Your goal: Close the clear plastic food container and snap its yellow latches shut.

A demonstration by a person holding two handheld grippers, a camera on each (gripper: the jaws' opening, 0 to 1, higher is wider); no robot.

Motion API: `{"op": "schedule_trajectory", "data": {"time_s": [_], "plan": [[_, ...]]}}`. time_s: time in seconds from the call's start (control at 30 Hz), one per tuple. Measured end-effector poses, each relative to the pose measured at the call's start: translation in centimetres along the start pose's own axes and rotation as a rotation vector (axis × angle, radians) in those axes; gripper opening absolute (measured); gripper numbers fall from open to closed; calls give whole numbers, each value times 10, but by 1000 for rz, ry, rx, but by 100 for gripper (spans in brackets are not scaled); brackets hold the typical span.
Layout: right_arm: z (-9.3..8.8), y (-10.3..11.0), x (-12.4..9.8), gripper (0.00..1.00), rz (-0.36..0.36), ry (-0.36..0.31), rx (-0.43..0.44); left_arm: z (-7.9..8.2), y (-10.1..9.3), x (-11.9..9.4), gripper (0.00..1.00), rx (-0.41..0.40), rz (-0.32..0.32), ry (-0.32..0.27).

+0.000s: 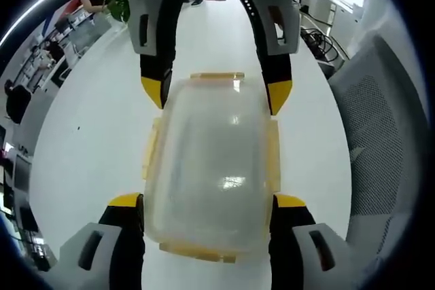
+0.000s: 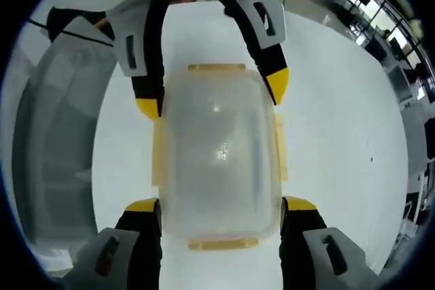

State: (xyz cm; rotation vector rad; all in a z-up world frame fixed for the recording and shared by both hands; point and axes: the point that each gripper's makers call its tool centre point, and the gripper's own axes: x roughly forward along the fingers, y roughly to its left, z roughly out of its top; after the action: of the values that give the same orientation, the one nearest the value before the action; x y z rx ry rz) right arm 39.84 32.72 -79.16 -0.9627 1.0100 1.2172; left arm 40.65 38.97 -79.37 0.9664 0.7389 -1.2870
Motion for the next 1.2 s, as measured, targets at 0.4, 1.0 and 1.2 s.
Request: {"op": "schedule_trajectory", "data": {"time_s": [0.4,1.0,1.2], "plan": [[-1,-10,-1,71,1,0,-5,1,10,3,76,-7,5,-2],[-2,-12,-2,71,2,-9,-11,3,12,4,76,-17,21,5],[-2,-13,-2,71,3,-3,-12,3,13,4,77,-17,15,2]]}}
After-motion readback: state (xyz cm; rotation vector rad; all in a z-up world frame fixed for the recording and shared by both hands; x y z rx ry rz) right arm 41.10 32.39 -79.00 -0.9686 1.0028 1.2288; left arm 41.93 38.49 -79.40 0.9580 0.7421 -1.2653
